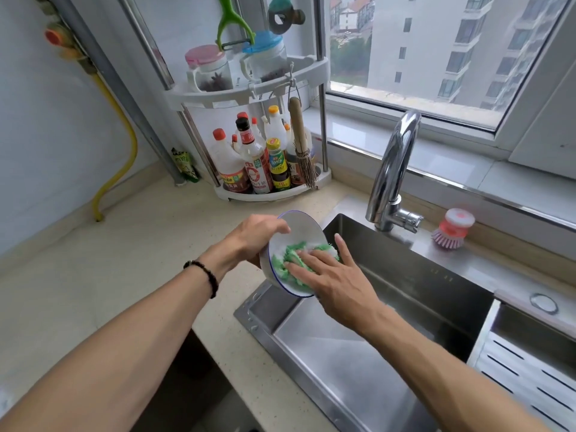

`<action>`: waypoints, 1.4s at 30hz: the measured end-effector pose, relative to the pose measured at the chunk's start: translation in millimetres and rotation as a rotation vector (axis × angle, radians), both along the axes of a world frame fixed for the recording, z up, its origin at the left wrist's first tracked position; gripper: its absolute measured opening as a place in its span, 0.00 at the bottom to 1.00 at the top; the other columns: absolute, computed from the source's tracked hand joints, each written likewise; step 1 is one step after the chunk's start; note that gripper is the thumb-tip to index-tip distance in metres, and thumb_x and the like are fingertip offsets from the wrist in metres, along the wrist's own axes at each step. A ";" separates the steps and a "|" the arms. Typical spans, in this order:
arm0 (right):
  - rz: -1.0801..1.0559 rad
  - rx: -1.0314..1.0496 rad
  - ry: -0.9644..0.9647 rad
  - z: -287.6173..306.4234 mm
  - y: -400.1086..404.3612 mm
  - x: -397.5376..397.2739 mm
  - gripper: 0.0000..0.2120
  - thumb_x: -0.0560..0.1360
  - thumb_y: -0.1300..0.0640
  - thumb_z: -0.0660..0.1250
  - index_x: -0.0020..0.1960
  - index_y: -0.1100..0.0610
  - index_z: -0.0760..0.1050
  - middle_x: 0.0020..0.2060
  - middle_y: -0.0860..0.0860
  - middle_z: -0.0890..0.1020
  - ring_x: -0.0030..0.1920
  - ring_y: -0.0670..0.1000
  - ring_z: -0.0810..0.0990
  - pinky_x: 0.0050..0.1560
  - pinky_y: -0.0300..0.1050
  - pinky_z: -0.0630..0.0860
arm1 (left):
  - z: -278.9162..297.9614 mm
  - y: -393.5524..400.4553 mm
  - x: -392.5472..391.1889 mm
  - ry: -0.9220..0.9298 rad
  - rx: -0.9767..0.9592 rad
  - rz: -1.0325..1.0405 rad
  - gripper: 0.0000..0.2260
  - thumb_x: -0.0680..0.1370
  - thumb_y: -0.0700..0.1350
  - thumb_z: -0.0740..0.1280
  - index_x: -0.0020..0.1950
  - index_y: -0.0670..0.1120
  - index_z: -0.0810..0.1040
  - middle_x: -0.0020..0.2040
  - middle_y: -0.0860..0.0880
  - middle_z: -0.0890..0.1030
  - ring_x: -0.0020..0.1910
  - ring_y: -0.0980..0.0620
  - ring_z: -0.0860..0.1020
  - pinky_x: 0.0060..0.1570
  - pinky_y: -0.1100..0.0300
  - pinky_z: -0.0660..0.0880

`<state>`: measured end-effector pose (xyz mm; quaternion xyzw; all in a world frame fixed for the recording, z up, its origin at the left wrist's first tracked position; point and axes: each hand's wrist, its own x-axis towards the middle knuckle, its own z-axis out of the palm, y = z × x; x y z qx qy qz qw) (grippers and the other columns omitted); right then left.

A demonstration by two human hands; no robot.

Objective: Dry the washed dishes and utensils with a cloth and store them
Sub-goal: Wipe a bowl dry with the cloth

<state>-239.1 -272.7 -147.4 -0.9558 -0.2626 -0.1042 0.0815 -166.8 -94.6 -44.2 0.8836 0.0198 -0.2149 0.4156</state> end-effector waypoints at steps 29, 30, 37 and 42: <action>-0.107 0.049 0.300 51.7 48.9 10.5 0.36 0.70 0.52 0.71 0.74 0.41 0.62 0.65 0.45 0.73 0.62 0.54 0.68 0.66 0.57 0.58 | -6.1 18.4 -24.4 -0.379 -0.169 0.346 0.14 0.64 0.53 0.63 0.46 0.54 0.82 0.41 0.53 0.84 0.43 0.50 0.80 0.40 0.57 0.76; -0.115 0.042 0.295 51.4 52.2 9.6 0.35 0.69 0.49 0.72 0.73 0.41 0.63 0.65 0.45 0.73 0.62 0.54 0.68 0.66 0.59 0.58 | -7.2 16.7 -25.6 -0.388 -0.157 0.360 0.15 0.64 0.54 0.63 0.46 0.54 0.82 0.40 0.53 0.84 0.42 0.51 0.80 0.39 0.58 0.76; -0.042 0.054 0.350 49.1 43.8 4.0 0.32 0.72 0.51 0.69 0.73 0.40 0.63 0.64 0.44 0.73 0.58 0.52 0.68 0.66 0.58 0.59 | -7.0 22.2 -28.6 -0.332 -0.143 0.261 0.13 0.64 0.53 0.63 0.45 0.55 0.81 0.43 0.52 0.84 0.43 0.51 0.79 0.39 0.59 0.72; -0.034 0.261 0.520 57.5 66.4 -6.4 0.30 0.67 0.42 0.74 0.67 0.45 0.71 0.60 0.49 0.74 0.55 0.53 0.69 0.59 0.55 0.63 | -12.6 19.7 -24.4 -0.327 -0.137 0.283 0.12 0.64 0.55 0.62 0.42 0.54 0.80 0.42 0.50 0.83 0.44 0.47 0.79 0.45 0.54 0.74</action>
